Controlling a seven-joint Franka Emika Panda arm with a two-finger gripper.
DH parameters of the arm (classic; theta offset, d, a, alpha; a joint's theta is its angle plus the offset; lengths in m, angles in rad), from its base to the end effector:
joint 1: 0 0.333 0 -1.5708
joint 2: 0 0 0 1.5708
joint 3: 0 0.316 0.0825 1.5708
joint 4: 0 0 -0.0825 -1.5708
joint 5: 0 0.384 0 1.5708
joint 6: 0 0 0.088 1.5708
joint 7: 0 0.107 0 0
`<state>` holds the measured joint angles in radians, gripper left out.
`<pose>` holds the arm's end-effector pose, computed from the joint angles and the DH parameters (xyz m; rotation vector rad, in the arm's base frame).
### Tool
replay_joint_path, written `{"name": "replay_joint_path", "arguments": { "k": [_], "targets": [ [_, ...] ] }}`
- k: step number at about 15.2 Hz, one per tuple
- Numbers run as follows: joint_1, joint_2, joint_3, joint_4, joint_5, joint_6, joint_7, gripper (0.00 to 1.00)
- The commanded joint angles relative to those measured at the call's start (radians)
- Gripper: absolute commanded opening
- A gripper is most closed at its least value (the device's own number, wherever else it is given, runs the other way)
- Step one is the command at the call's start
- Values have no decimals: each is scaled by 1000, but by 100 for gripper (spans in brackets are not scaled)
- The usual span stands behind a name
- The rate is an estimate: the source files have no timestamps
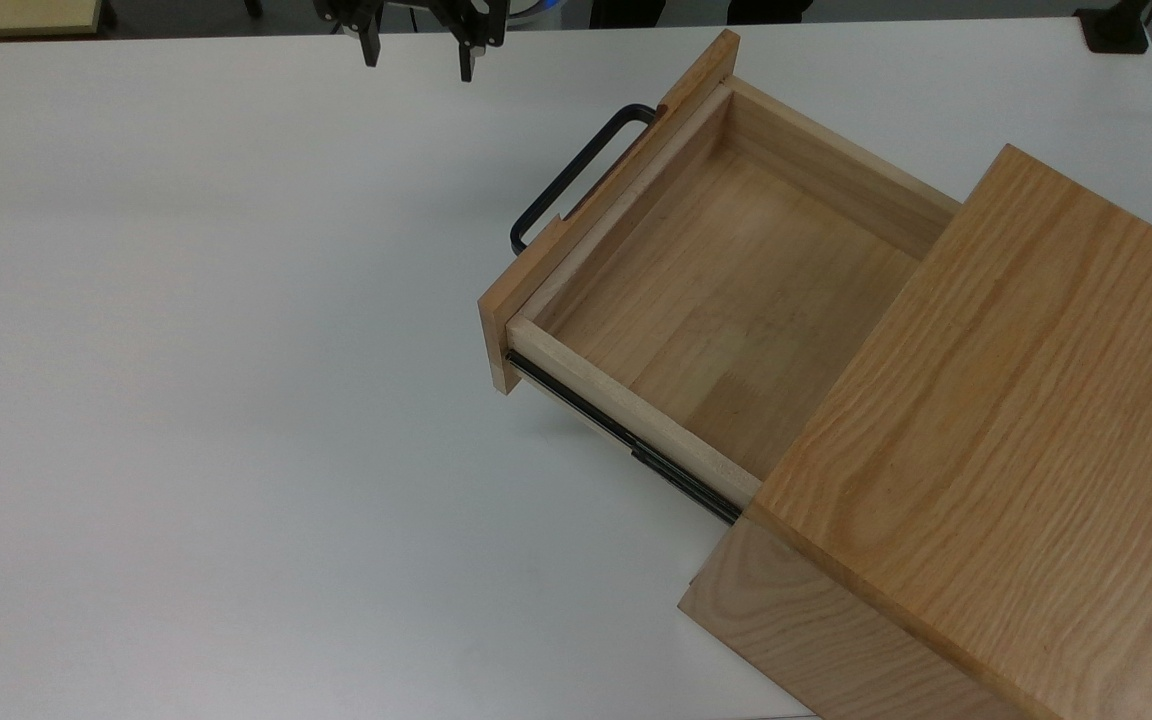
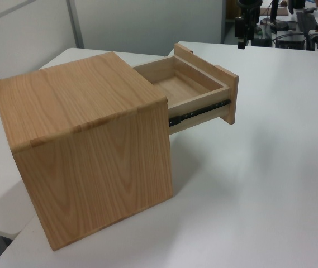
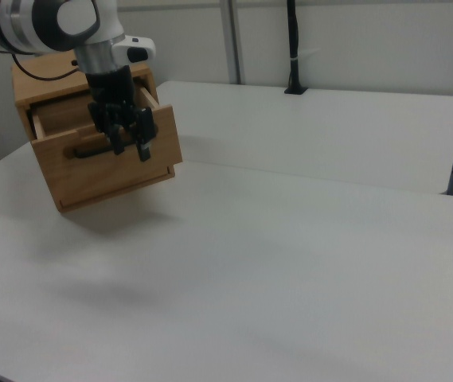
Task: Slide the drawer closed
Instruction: 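Lower the gripper to the drawer front beside the black handle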
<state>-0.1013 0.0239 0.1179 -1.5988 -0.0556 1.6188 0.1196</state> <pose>0.5654 0.0029 0.6023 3.0849 -0.1548 -0.0002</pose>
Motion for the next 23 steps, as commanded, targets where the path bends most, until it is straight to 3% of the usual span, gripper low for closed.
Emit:
{"name": "replay_joint_path", "arguments": {
  "k": [1, 2, 8, 15, 21, 23],
  "targets": [
    [6, 22, -6, -1, 23, 15, -113, 6],
    [9, 28, -6, 0, 26, 19, -145, 0],
    [20, 103, 8, 5, 26, 78, -377, 0],
    [111, 149, 8, 6, 28, 150, -766, 0],
    [134, 194, 11, 6, 160, 338, -840, 0],
    [149, 218, 34, 6, 181, 413, -844, 0]
  ]
}}
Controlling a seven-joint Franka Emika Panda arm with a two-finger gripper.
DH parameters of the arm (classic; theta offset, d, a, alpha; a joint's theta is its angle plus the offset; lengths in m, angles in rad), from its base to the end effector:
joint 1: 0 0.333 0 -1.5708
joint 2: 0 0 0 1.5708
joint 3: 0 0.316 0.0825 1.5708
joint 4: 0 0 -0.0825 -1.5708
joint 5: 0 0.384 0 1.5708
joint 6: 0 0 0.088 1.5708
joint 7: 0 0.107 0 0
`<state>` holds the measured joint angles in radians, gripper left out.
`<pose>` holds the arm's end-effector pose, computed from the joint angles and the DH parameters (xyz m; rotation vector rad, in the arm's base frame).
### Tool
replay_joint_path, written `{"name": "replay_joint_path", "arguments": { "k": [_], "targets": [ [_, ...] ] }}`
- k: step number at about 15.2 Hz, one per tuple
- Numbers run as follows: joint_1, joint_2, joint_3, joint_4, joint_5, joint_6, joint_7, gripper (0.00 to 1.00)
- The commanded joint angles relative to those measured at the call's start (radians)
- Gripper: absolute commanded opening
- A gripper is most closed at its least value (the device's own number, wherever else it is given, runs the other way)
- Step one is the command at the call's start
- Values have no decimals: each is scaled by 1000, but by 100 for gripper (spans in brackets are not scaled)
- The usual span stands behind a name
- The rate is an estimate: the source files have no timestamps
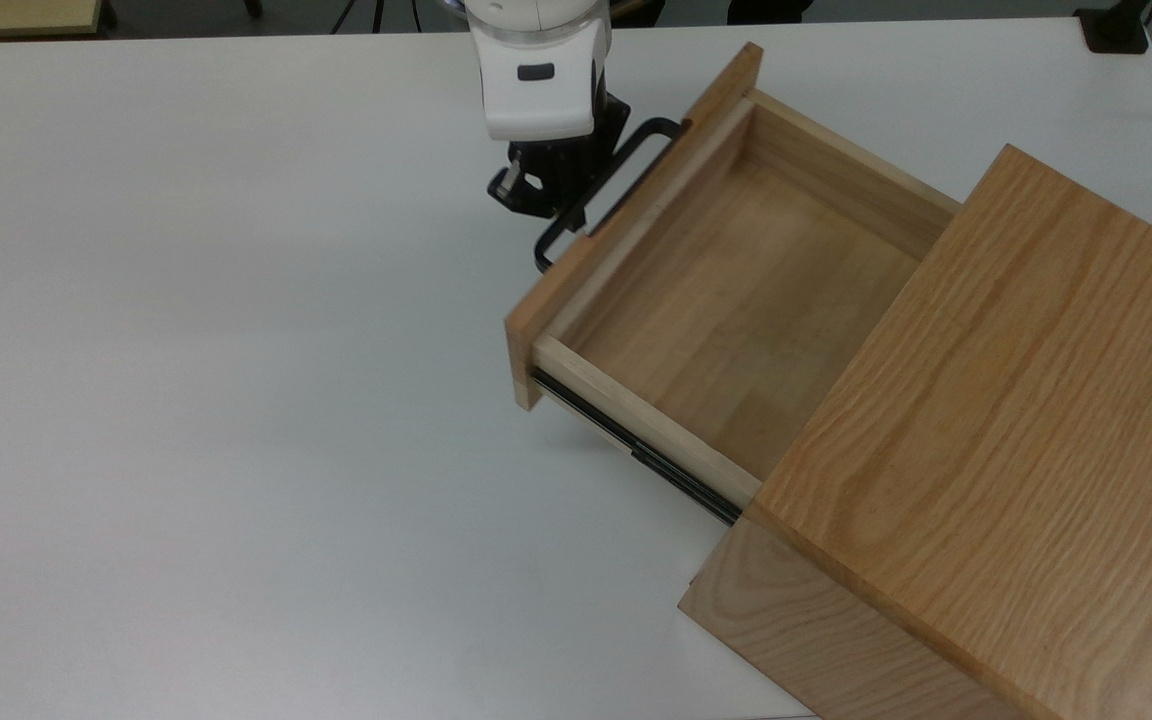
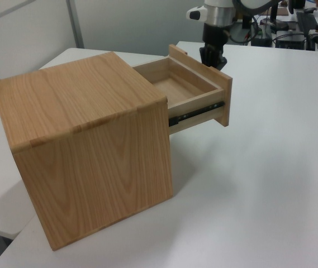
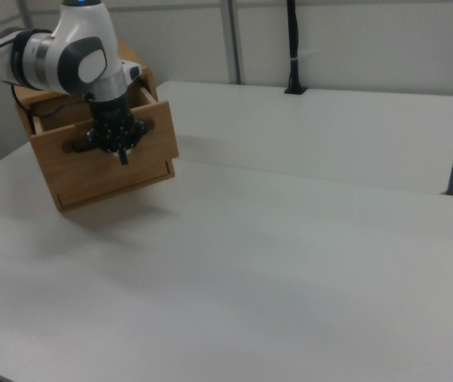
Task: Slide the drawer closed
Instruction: 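Push the drawer front with the gripper into the wooden cabinet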
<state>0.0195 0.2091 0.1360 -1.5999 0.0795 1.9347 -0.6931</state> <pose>0.6319 0.0973 0.5209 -2.8122 -1.2228 -0.2311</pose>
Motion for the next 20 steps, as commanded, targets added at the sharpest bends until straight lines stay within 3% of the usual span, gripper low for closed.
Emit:
{"name": "replay_joint_path", "arguments": {
  "k": [1, 6, 9, 15, 20],
  "targets": [
    [34, 47, 22, 8, 46, 149, -25, 0],
    [83, 116, 69, 9, 52, 363, -19, 0],
    [85, 148, 103, 55, 140, 447, -16, 0],
    [138, 165, 103, 94, 161, 572, 44, 0],
    [140, 176, 103, 94, 161, 581, 64, 0]
  ]
}}
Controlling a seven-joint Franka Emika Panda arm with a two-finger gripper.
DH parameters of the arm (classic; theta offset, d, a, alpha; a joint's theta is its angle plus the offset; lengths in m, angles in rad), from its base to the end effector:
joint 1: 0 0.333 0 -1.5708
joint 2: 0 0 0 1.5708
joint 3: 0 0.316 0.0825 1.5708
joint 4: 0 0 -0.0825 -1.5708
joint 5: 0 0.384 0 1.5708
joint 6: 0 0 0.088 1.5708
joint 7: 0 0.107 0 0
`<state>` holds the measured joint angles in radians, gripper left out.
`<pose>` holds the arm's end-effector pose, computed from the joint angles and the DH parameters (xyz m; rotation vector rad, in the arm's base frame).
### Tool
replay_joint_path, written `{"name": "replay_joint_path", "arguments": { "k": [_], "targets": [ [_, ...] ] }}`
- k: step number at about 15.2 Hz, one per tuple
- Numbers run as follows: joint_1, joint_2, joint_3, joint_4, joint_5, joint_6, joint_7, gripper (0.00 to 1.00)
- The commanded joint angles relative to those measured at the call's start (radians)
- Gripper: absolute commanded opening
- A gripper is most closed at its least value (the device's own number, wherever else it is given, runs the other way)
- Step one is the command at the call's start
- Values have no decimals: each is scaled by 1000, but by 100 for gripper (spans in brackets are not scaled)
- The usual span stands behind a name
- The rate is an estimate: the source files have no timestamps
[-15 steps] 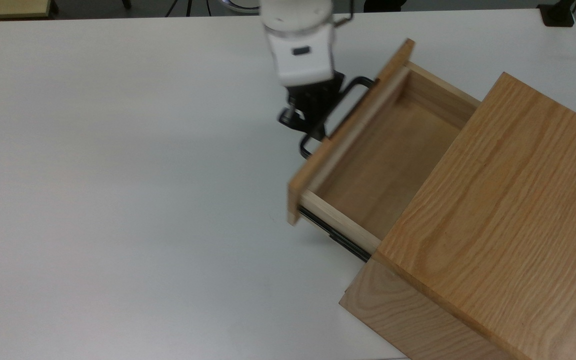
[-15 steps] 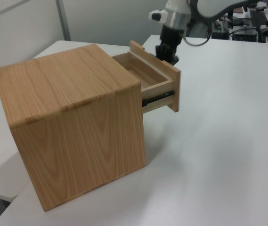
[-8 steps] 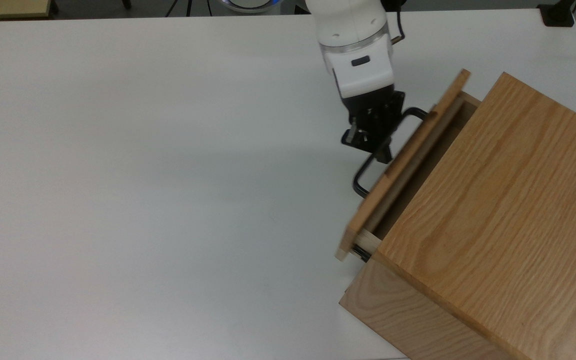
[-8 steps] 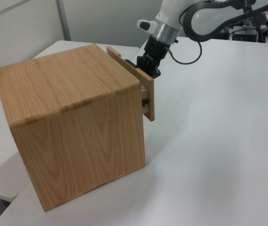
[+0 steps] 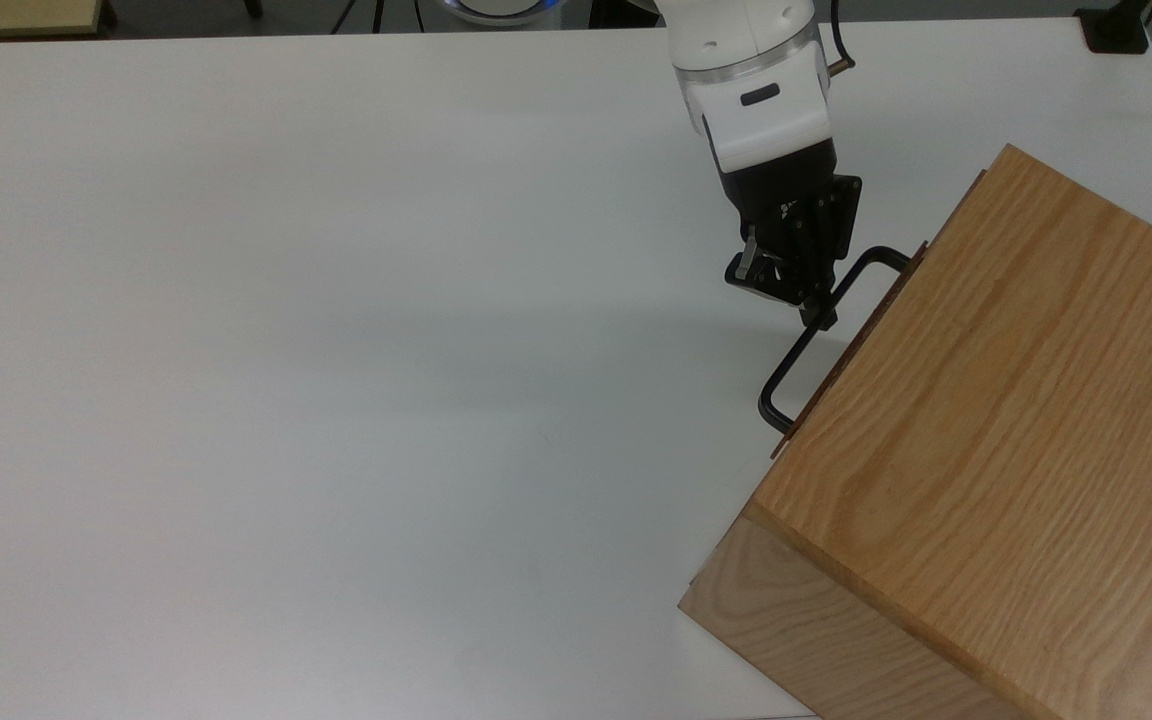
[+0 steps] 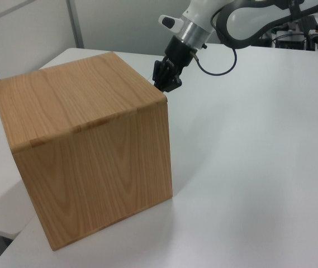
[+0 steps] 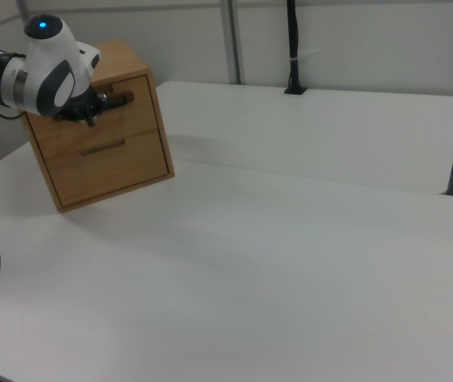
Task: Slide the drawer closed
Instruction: 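Push the drawer front with the gripper into the wooden cabinet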
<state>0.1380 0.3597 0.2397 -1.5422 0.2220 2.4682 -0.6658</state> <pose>0.6678 0.2367 0.5158 -2.5694 -1.1948 -0.8810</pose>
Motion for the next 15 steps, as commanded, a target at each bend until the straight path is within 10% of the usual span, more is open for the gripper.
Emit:
{"name": "replay_joint_path", "arguments": {
  "k": [1, 9, 15],
  "targets": [
    [20, 24, 0, 36, 16, 47, 37, 0],
    [-47, -40, -39, 2, -4, -141, 112, 0],
    [-77, -134, -177, 2, -127, -533, 199, 0]
  ]
}}
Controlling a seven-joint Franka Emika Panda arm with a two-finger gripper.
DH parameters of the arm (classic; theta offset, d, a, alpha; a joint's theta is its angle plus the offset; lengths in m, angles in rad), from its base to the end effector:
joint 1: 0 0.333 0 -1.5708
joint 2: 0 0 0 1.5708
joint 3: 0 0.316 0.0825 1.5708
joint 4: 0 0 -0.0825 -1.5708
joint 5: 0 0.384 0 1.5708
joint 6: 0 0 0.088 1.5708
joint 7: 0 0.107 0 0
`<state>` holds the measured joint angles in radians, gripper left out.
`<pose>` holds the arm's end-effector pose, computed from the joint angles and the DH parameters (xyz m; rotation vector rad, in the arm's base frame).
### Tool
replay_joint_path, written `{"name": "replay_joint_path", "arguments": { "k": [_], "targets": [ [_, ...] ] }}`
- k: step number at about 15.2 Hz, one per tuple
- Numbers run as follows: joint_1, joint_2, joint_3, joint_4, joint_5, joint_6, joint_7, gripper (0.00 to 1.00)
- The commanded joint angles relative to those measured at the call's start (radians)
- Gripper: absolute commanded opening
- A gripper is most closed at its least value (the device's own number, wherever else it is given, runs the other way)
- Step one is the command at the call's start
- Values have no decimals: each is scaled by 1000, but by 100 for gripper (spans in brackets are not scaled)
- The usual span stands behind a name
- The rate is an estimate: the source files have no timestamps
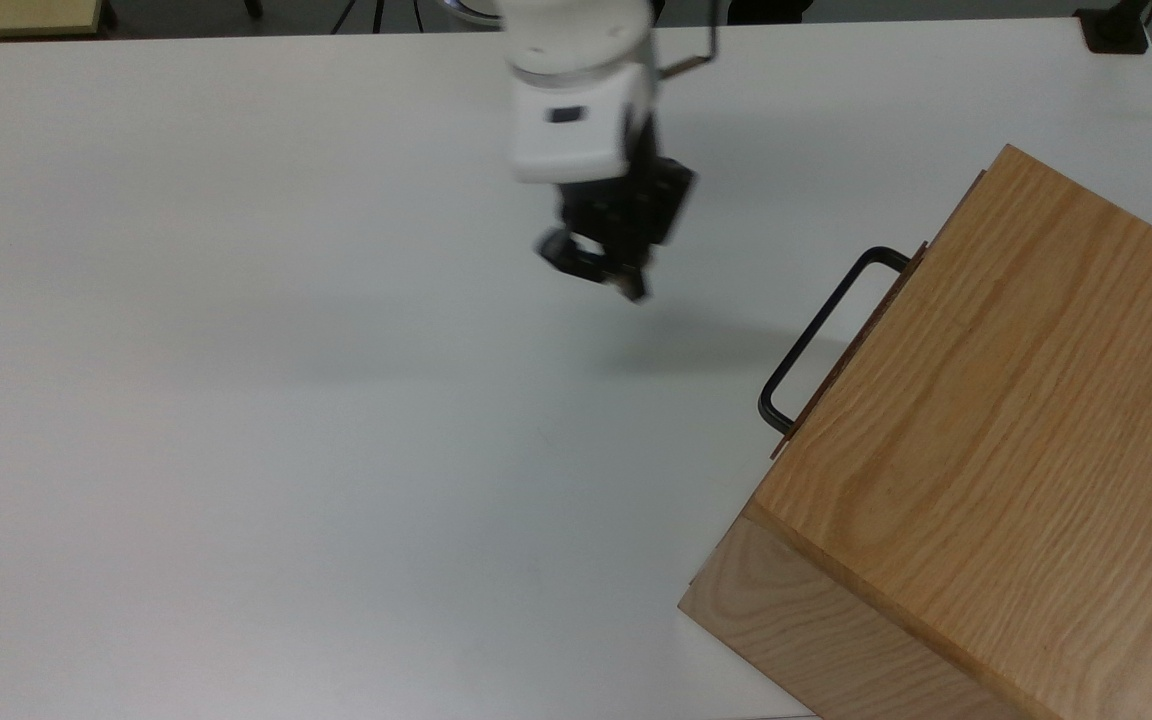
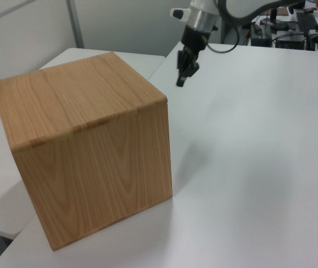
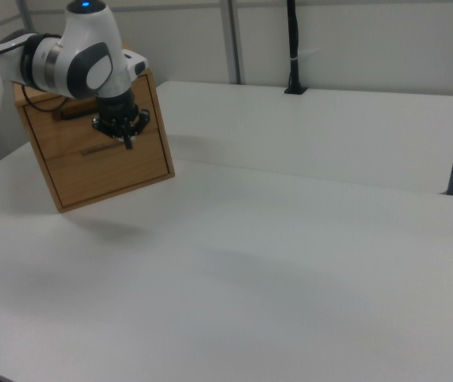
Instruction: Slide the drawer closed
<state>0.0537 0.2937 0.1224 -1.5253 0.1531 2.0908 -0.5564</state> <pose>0.6662 0.1159 0.5199 -2.8224 -0.9738 -0.4538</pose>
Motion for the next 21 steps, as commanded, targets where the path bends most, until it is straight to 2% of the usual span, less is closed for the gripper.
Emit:
{"name": "replay_joint_path", "arguments": {
  "k": [1, 3, 4, 7, 9, 10, 11, 12, 14, 15, 17, 21],
  "targets": [
    [8, -85, -70, -15, -102, -217, 133, 0],
    [8, -116, -78, -13, -200, -338, 267, 0],
    [8, -126, -79, -13, -225, -380, 350, 0],
    [2, -171, -98, -13, -231, -481, 548, 0],
    [-9, -214, -107, -18, -225, -497, 625, 6],
    [-18, -235, -115, -25, -222, -491, 680, 20],
    [-23, -240, -115, -27, -222, -489, 697, 26],
    [-32, -249, -116, -27, -222, -486, 697, 35],
    [-66, -257, -115, -24, -219, -480, 702, 88],
    [-70, -257, -115, -21, -219, -482, 702, 95],
    [-80, -258, -118, -19, -217, -489, 698, 99],
    [-87, -258, -116, -18, -216, -495, 688, 100]
  ]
}}
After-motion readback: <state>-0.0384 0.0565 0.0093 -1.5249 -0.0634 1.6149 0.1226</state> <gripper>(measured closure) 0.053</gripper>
